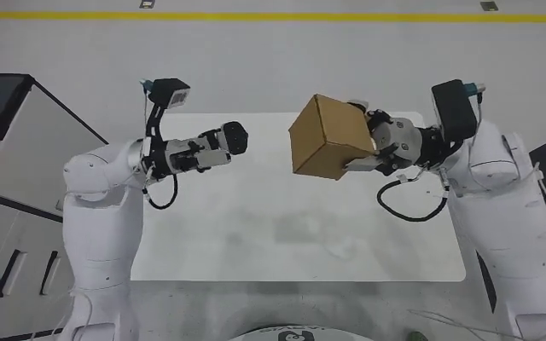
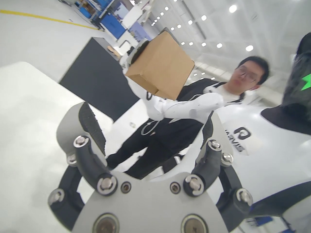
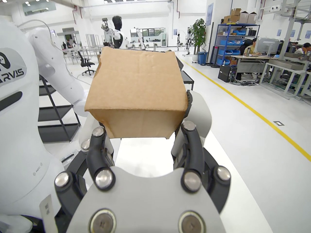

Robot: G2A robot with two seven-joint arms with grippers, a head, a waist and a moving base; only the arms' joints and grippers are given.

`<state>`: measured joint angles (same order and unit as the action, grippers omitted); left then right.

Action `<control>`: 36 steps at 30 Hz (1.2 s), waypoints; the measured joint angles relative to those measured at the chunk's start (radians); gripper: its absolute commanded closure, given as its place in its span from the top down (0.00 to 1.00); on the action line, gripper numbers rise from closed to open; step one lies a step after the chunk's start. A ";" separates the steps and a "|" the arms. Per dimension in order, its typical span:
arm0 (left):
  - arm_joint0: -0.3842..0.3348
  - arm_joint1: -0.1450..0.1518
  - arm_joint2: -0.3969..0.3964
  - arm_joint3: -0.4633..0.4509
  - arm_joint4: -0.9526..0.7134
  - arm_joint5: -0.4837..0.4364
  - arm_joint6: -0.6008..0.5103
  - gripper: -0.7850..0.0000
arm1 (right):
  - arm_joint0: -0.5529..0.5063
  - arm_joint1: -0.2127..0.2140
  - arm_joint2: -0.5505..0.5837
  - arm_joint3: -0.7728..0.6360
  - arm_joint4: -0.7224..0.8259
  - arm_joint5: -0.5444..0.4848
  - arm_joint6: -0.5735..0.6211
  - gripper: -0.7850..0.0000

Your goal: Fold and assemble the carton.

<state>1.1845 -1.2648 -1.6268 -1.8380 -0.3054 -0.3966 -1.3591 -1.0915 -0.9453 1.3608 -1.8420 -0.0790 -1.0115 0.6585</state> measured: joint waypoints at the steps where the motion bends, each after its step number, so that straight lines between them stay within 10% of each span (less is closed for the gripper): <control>1: -0.005 0.004 -0.015 0.000 0.026 -0.024 -0.001 1.00 | -0.002 0.002 0.007 -0.004 -0.003 -0.001 0.008 0.00; 10: -0.028 0.042 -0.082 -0.036 0.202 -0.190 0.124 1.00 | -0.010 0.021 0.040 -0.028 0.009 0.019 0.069 0.00; 36: -0.028 0.041 -0.081 -0.036 0.200 -0.181 0.117 1.00 | 0.224 0.003 -0.128 0.002 0.185 0.223 0.106 0.00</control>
<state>1.1565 -1.2234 -1.7080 -1.8739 -0.1052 -0.5775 -1.2426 -0.8672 -0.9418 1.2329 -1.8403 0.1058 -0.7881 0.7642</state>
